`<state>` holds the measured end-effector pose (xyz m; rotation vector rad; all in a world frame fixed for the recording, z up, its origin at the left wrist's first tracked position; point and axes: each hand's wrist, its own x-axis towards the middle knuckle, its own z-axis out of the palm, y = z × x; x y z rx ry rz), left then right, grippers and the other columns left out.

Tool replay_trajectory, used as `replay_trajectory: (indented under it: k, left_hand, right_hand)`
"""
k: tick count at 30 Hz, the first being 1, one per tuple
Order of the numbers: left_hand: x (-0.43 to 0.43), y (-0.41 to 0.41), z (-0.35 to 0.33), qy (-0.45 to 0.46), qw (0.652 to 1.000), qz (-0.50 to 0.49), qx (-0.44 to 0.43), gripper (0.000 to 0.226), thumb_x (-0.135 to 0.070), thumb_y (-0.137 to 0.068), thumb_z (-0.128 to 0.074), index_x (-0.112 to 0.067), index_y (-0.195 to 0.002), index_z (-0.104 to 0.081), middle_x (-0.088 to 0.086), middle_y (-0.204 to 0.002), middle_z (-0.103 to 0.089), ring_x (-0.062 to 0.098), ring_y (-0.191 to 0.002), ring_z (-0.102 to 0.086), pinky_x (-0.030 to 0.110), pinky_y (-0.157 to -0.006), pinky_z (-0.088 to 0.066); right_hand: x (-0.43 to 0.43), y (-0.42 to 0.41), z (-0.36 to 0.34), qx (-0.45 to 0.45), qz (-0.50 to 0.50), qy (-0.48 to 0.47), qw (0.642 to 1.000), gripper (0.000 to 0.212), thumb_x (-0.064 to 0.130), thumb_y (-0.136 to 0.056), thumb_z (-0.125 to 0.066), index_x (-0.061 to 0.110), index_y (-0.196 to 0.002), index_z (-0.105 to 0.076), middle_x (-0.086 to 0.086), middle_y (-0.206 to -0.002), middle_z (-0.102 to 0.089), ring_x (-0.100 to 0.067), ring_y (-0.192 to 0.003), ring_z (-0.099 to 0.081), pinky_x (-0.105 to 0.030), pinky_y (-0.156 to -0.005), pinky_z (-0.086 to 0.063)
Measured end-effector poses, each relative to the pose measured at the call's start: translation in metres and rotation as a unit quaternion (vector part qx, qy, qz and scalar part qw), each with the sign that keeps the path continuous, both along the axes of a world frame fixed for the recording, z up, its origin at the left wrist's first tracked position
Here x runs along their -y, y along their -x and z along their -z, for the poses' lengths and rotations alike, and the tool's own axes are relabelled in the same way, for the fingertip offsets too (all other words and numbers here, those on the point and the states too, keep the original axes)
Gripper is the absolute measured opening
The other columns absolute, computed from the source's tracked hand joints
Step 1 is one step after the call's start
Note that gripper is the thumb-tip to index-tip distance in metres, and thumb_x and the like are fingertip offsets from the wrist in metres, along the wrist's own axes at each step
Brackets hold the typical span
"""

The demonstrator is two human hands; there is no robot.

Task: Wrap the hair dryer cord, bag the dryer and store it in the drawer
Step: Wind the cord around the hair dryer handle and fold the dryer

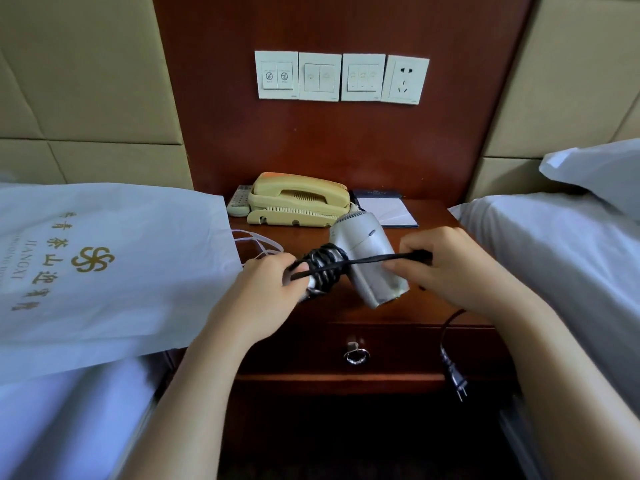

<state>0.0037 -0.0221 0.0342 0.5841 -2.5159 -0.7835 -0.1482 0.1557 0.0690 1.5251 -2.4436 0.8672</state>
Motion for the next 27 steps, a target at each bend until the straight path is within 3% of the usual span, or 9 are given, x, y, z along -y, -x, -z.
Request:
replay_trajectory:
  k: [3, 6, 8, 12, 17, 20, 22, 25, 27]
  left_hand:
    - [-0.002, 0.000, -0.004, -0.033, 0.998, 0.038, 0.024, 0.029, -0.026, -0.093, -0.043, -0.006, -0.074, -0.052, 0.005, -0.059, -0.049, 0.009, -0.040, -0.037, 0.027, -0.049, -0.033]
    - [-0.008, 0.000, -0.008, -0.055, 0.993, 0.083, 0.059, 0.030, -0.031, -0.095, -0.040, -0.012, -0.079, -0.057, 0.013, -0.065, -0.055, 0.012, -0.040, -0.045, 0.032, -0.050, -0.041]
    - [-0.014, 0.000, -0.008, -0.060, 0.989, 0.110, 0.082, 0.037, -0.037, -0.095, -0.037, -0.016, -0.068, -0.050, 0.005, -0.058, -0.050, 0.013, -0.041, -0.051, 0.038, -0.055, -0.048]
    - [-0.024, 0.005, -0.003, -0.080, 0.980, 0.144, 0.109, 0.044, -0.042, -0.094, -0.037, -0.021, -0.056, -0.032, -0.005, -0.048, -0.036, 0.011, -0.038, -0.049, 0.034, -0.056, -0.046]
    - [-0.036, 0.012, -0.007, -0.150, 0.965, 0.187, 0.110, 0.044, -0.037, -0.097, -0.040, -0.010, -0.061, -0.042, 0.011, -0.052, -0.041, 0.017, -0.040, -0.054, 0.027, -0.051, -0.040]
    - [-0.041, 0.016, -0.008, -0.222, 0.944, 0.232, 0.078, 0.051, -0.029, -0.098, -0.039, 0.007, -0.064, -0.050, 0.023, -0.055, -0.053, 0.023, -0.044, -0.053, 0.024, -0.047, -0.038]
    - [-0.043, 0.017, -0.008, -0.275, 0.929, 0.245, 0.043, 0.050, -0.025, -0.099, -0.040, 0.009, -0.066, -0.057, 0.026, -0.058, -0.059, 0.024, -0.046, -0.052, 0.024, -0.044, -0.036]
    - [-0.038, 0.017, -0.008, -0.335, 0.918, 0.211, -0.036, 0.046, -0.025, -0.095, -0.043, -0.007, -0.060, -0.066, 0.015, -0.059, -0.062, 0.018, -0.050, -0.054, 0.021, -0.047, -0.040]
    - [-0.031, 0.017, -0.004, -0.343, 0.919, 0.182, -0.062, 0.046, -0.023, -0.095, -0.037, -0.008, -0.060, -0.063, 0.010, -0.058, -0.060, 0.014, -0.048, -0.052, 0.019, -0.047, -0.040]
  right_hand:
    - [-0.008, 0.010, -0.004, 0.030, -0.011, 0.025, 0.999, 0.033, 0.036, -0.078, -0.067, 0.023, -0.053, -0.050, 0.007, -0.054, -0.050, -0.009, -0.050, -0.037, -0.038, -0.052, -0.037]
    - [-0.016, 0.014, -0.013, 0.065, -0.038, 0.077, 0.994, 0.033, 0.025, -0.077, -0.073, 0.024, -0.050, -0.052, 0.008, -0.047, -0.048, -0.005, -0.046, -0.037, -0.022, -0.048, -0.029]
    - [-0.019, 0.016, -0.015, 0.095, -0.049, 0.097, 0.989, 0.031, 0.019, -0.077, -0.074, 0.022, -0.052, -0.056, 0.008, -0.046, -0.049, -0.002, -0.046, -0.039, -0.015, -0.046, -0.029]
    - [-0.022, 0.026, -0.009, 0.134, -0.046, 0.105, 0.984, 0.024, 0.016, -0.077, -0.073, 0.014, -0.058, -0.059, 0.001, -0.052, -0.051, -0.005, -0.050, -0.043, -0.018, -0.049, -0.033]
    - [-0.025, 0.046, 0.004, 0.230, -0.066, 0.095, 0.966, 0.022, 0.006, -0.078, -0.070, 0.009, -0.061, -0.056, 0.011, -0.046, -0.047, 0.000, -0.044, -0.037, -0.011, -0.045, -0.030]
    - [-0.032, 0.056, 0.008, 0.304, -0.092, 0.099, 0.943, 0.017, 0.005, -0.073, -0.068, 0.014, -0.059, -0.062, 0.009, -0.050, -0.057, 0.003, -0.047, -0.047, -0.009, -0.049, -0.038]
    - [-0.035, 0.066, 0.015, 0.327, -0.093, 0.095, 0.936, 0.020, -0.006, -0.077, -0.064, 0.011, -0.066, -0.063, 0.007, -0.058, -0.062, -0.003, -0.056, -0.056, -0.014, -0.056, -0.046]
    - [-0.031, 0.070, 0.028, 0.222, -0.004, 0.027, 0.975, 0.029, -0.009, -0.085, -0.056, 0.019, -0.079, -0.057, 0.006, -0.072, -0.057, -0.010, -0.073, -0.056, -0.034, -0.077, -0.054]
    - [-0.027, 0.056, 0.028, 0.155, 0.020, 0.021, 0.988, 0.025, -0.008, -0.083, -0.061, 0.016, -0.078, -0.058, 0.003, -0.067, -0.055, -0.001, -0.064, -0.054, -0.029, -0.072, -0.051]
